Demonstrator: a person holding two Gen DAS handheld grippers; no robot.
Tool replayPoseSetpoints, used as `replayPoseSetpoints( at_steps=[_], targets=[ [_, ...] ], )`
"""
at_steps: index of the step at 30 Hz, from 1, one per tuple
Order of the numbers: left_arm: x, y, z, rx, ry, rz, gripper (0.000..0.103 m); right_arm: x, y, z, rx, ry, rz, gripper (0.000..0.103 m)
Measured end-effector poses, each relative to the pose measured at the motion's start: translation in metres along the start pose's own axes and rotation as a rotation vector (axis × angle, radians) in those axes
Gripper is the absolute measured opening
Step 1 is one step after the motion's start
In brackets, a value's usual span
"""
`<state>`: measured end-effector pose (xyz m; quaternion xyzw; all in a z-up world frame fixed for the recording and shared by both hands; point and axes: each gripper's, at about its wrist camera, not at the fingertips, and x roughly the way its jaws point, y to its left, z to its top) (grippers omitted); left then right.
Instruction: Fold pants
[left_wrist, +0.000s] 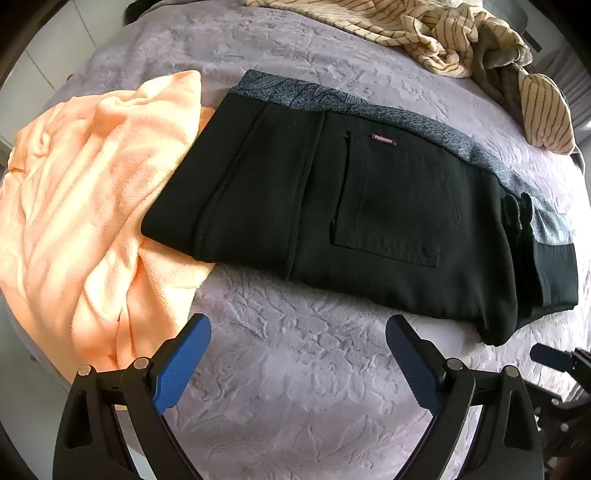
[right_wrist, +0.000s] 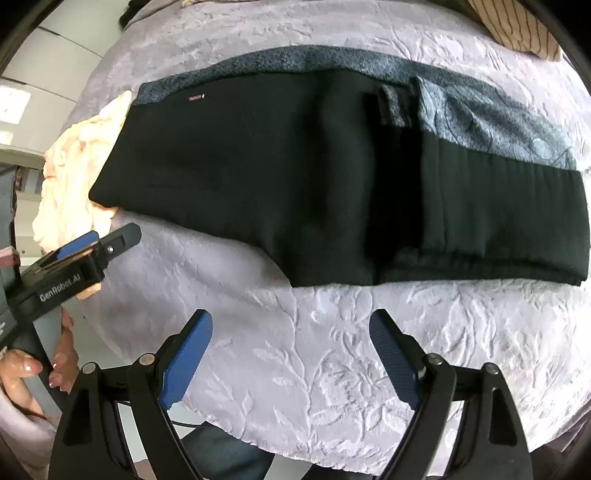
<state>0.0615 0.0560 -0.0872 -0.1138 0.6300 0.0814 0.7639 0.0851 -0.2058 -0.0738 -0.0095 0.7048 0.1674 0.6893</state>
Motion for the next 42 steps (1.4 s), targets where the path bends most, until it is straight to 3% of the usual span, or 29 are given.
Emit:
replayPoseSetpoints(
  at_steps=[14, 32, 39, 42],
  targets=[
    [0.008, -0.001, 0.010, -0.003, 0.004, -0.015, 0.096, 0.002, -0.015, -0.010, 0.045, 0.011, 0.004, 0.089],
    [0.033, -0.006, 0.010, 0.031, 0.040, 0.036, 0.096, 0.014, -0.037, -0.019, 0.106, 0.012, 0.030, 0.089],
    [0.037, -0.008, 0.026, 0.014, 0.020, -0.004, 0.096, 0.011, -0.043, -0.022, 0.109, 0.006, 0.034, 0.089],
    [0.036, 0.001, 0.033, -0.025, -0.010, -0.054, 0.096, 0.009, -0.044, -0.021, 0.107, 0.005, 0.038, 0.089]
  ],
)
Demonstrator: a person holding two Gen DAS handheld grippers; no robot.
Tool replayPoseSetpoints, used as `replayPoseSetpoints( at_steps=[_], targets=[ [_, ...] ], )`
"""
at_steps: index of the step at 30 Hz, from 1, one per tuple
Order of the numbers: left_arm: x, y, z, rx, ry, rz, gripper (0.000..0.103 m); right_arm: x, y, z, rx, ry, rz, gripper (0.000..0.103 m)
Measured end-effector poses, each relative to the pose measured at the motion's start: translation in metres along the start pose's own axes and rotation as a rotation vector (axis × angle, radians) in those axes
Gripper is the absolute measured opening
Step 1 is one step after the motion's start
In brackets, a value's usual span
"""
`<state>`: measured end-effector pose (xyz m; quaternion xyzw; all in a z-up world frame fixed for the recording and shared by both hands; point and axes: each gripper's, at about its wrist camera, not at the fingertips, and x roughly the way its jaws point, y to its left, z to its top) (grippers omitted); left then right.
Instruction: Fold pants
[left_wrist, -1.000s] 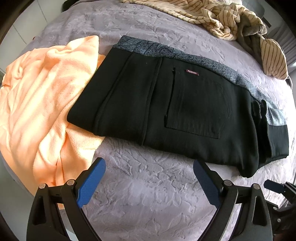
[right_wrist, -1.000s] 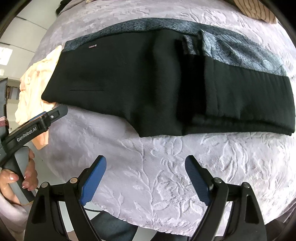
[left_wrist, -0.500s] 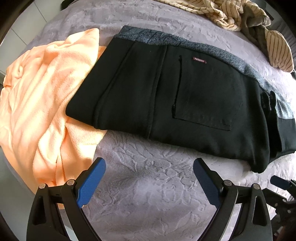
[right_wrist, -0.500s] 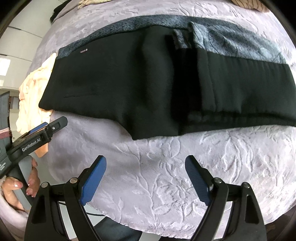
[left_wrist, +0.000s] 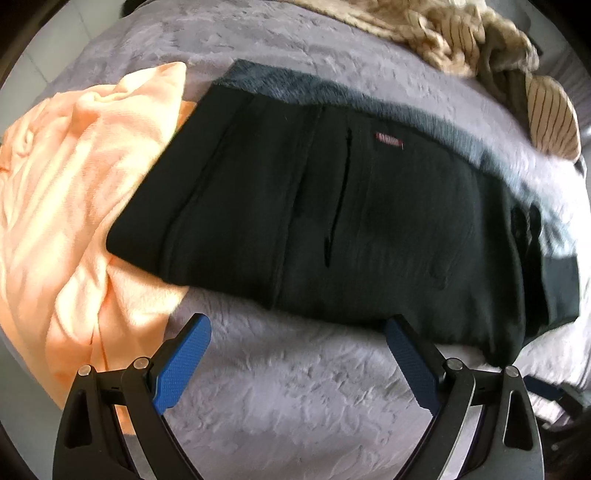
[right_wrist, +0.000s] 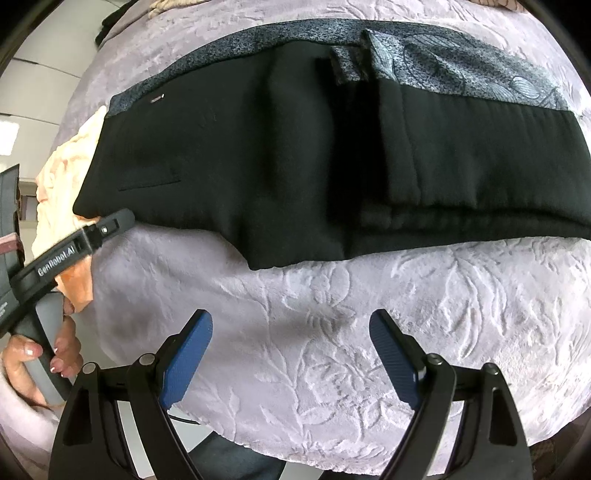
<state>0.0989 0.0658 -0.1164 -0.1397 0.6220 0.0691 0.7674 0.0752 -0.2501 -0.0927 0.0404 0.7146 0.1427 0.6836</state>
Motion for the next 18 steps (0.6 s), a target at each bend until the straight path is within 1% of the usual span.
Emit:
replayPoseSetpoints(
  at_steps=[1, 2, 5, 7, 8, 9, 10, 13, 15, 18],
  targets=[
    [-0.002, 0.007, 0.002, -0.030, -0.022, -0.033, 0.096, 0.000, 0.001, 0.000, -0.002, 0.001, 0.004, 0.089],
    [-0.005, 0.018, 0.004, -0.080, -0.045, -0.089, 0.096, 0.000, 0.002, 0.002, -0.004, 0.002, 0.008, 0.089],
    [-0.002, 0.045, 0.008, -0.183, -0.056, -0.230, 0.096, -0.001, 0.004, 0.003, -0.005, 0.001, 0.036, 0.089],
    [0.007, 0.057, 0.007, -0.210, -0.037, -0.305, 0.096, 0.001, 0.005, 0.004, -0.003, 0.005, 0.049, 0.089],
    [0.009, 0.056, 0.004, -0.215, -0.033, -0.331, 0.096, 0.002, 0.005, 0.004, -0.001, 0.009, 0.053, 0.089],
    [0.013, 0.058, 0.004, -0.224, -0.031, -0.374, 0.096, 0.004, 0.007, 0.004, 0.000, 0.013, 0.056, 0.089],
    [0.014, 0.055, -0.001, -0.228, -0.033, -0.394, 0.096, 0.006, 0.007, 0.004, 0.000, 0.016, 0.057, 0.089],
    [0.019, 0.053, -0.001, -0.255, -0.060, -0.439, 0.096, 0.011, 0.010, 0.005, -0.004, 0.027, 0.058, 0.089],
    [0.022, 0.054, 0.008, -0.285, -0.076, -0.459, 0.096, 0.012, 0.012, 0.006, -0.009, 0.030, 0.058, 0.089],
    [0.025, 0.055, 0.015, -0.310, -0.089, -0.461, 0.096, 0.014, 0.016, 0.009, -0.021, 0.029, 0.063, 0.089]
  ],
)
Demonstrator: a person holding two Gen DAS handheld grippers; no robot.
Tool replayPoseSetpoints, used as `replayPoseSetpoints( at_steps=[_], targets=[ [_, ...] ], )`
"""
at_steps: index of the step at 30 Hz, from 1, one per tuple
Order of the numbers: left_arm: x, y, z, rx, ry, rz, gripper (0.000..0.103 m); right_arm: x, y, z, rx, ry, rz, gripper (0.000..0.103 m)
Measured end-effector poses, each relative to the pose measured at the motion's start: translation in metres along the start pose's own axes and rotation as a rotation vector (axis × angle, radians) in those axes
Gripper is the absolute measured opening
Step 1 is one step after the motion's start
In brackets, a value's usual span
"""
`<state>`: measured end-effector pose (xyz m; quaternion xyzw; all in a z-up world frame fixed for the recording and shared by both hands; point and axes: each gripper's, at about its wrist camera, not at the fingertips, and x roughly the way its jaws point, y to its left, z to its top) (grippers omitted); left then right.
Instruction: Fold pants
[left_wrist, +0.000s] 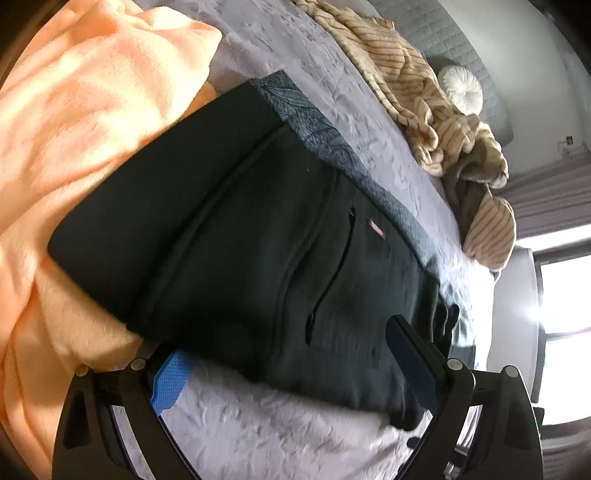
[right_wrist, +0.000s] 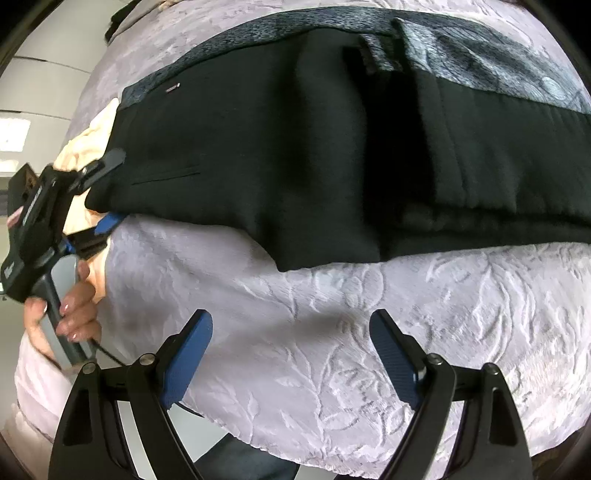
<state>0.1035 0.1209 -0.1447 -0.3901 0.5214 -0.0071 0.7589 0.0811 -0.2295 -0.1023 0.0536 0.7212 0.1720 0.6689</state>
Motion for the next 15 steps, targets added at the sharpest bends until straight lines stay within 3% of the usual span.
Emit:
replayPoseSetpoints(
  at_steps=[6, 11, 13, 15],
  targets=[
    [-0.007, -0.010, 0.003, 0.003, -0.037, 0.052, 0.096, -0.008, 0.008, 0.010, -0.019, -0.025, 0.008, 0.089],
    [-0.032, -0.050, 0.000, 0.144, -0.167, 0.052, 0.096, -0.038, 0.011, 0.038, -0.037, -0.108, 0.037, 0.089],
    [-0.027, -0.055, 0.001, 0.185, -0.171, 0.108, 0.096, -0.050, 0.016, 0.055, -0.062, -0.135, 0.039, 0.089],
    [-0.011, -0.058, 0.000, 0.241, -0.151, 0.247, 0.087, -0.064, 0.028, 0.078, -0.103, -0.160, 0.037, 0.089]
  ],
)
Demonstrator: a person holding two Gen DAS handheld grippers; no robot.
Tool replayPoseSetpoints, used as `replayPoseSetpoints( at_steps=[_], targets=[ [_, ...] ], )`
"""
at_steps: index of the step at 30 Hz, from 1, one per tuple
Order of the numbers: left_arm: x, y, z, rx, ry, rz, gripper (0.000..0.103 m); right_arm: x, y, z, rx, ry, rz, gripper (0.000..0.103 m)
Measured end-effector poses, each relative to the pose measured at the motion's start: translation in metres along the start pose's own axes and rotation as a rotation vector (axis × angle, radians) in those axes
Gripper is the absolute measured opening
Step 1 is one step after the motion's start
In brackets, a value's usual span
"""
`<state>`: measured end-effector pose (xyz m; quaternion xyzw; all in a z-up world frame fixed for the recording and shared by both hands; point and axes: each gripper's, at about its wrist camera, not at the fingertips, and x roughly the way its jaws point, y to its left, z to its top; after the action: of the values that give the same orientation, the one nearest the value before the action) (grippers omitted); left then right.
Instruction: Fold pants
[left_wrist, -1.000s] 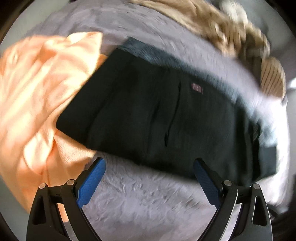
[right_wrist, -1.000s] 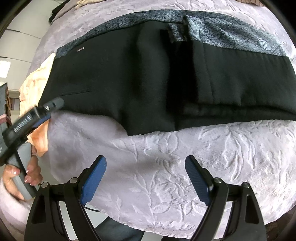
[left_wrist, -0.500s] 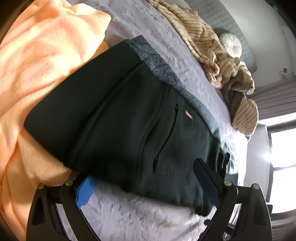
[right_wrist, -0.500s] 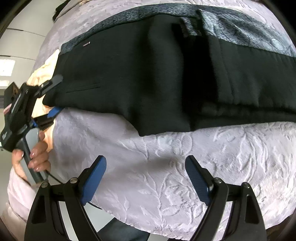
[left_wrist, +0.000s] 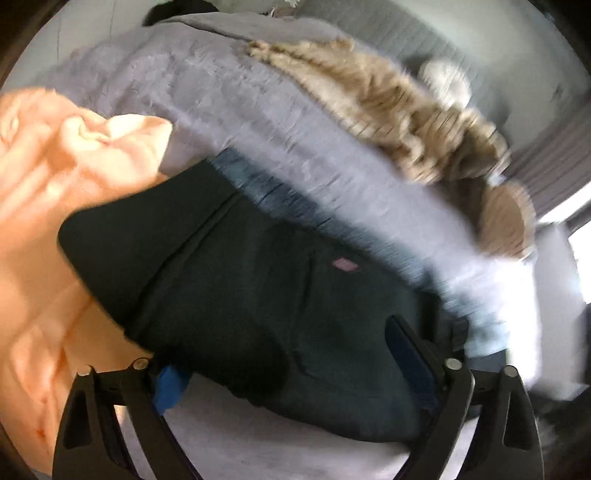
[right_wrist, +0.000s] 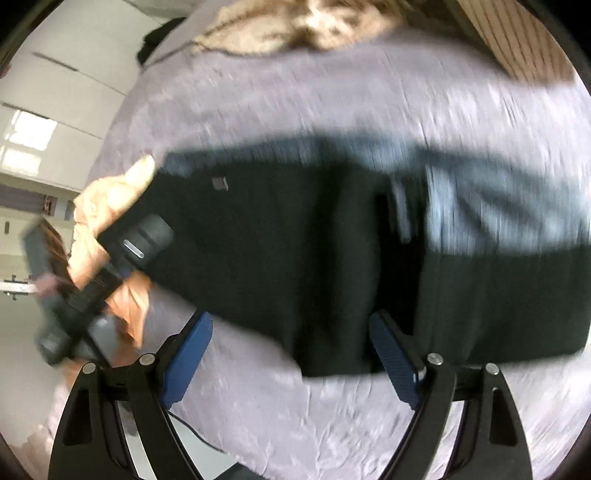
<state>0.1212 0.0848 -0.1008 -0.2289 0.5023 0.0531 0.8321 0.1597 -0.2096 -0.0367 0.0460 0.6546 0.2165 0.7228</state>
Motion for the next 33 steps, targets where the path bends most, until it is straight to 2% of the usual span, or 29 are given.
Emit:
replayPoseSetpoints(
  at_steps=[2, 3, 5, 9, 10, 12, 14, 16, 19, 23, 25, 26, 27, 29, 30, 33],
  targets=[
    [0.010, -0.006, -0.004, 0.087, 0.016, 0.131, 0.058, -0.006, 0.010, 0.023, -0.034, -0.007, 0.011, 0.089],
    [0.012, -0.010, -0.008, 0.151, 0.012, 0.184, 0.055, -0.009, 0.019, 0.036, -0.057, -0.005, 0.025, 0.089],
    [0.011, -0.018, -0.016, 0.233, -0.016, 0.229, 0.051, -0.010, 0.039, 0.062, -0.106, 0.009, 0.055, 0.089],
    [0.009, -0.049, -0.039, 0.495, -0.103, 0.396, 0.048, 0.009, 0.095, 0.103, -0.217, 0.103, 0.122, 0.089],
    [0.009, -0.053, -0.041, 0.520, -0.113, 0.417, 0.048, 0.016, 0.111, 0.110, -0.251, 0.131, 0.133, 0.089],
    [0.009, -0.057, -0.045, 0.556, -0.129, 0.450, 0.048, 0.031, 0.143, 0.117, -0.321, 0.191, 0.140, 0.089],
    [0.007, -0.057, -0.048, 0.569, -0.136, 0.466, 0.048, 0.054, 0.178, 0.119, -0.399, 0.293, 0.143, 0.089],
    [0.004, -0.061, -0.050, 0.582, -0.144, 0.484, 0.048, 0.075, 0.204, 0.116, -0.463, 0.369, 0.110, 0.089],
    [0.002, -0.064, -0.054, 0.604, -0.152, 0.504, 0.048, 0.106, 0.225, 0.107, -0.519, 0.465, 0.050, 0.089],
    [0.001, -0.065, -0.056, 0.630, -0.155, 0.511, 0.048, 0.144, 0.234, 0.098, -0.514, 0.593, 0.000, 0.089],
    [-0.001, -0.065, -0.056, 0.629, -0.151, 0.508, 0.048, 0.157, 0.232, 0.094, -0.515, 0.637, -0.058, 0.089],
    [-0.001, -0.064, -0.056, 0.632, -0.150, 0.508, 0.048, 0.160, 0.228, 0.093, -0.517, 0.639, -0.073, 0.086],
    [-0.002, -0.065, -0.056, 0.635, -0.148, 0.510, 0.048, 0.160, 0.224, 0.094, -0.514, 0.632, -0.066, 0.053],
    [-0.004, -0.068, -0.057, 0.640, -0.137, 0.512, 0.048, 0.154, 0.214, 0.099, -0.482, 0.611, -0.056, 0.030],
    [-0.005, -0.072, -0.056, 0.651, -0.150, 0.514, 0.048, 0.146, 0.208, 0.103, -0.456, 0.588, -0.022, 0.026],
    [-0.021, -0.093, -0.060, 0.692, -0.192, 0.492, 0.048, 0.115, 0.188, 0.108, -0.411, 0.506, 0.075, 0.026]
  ],
)
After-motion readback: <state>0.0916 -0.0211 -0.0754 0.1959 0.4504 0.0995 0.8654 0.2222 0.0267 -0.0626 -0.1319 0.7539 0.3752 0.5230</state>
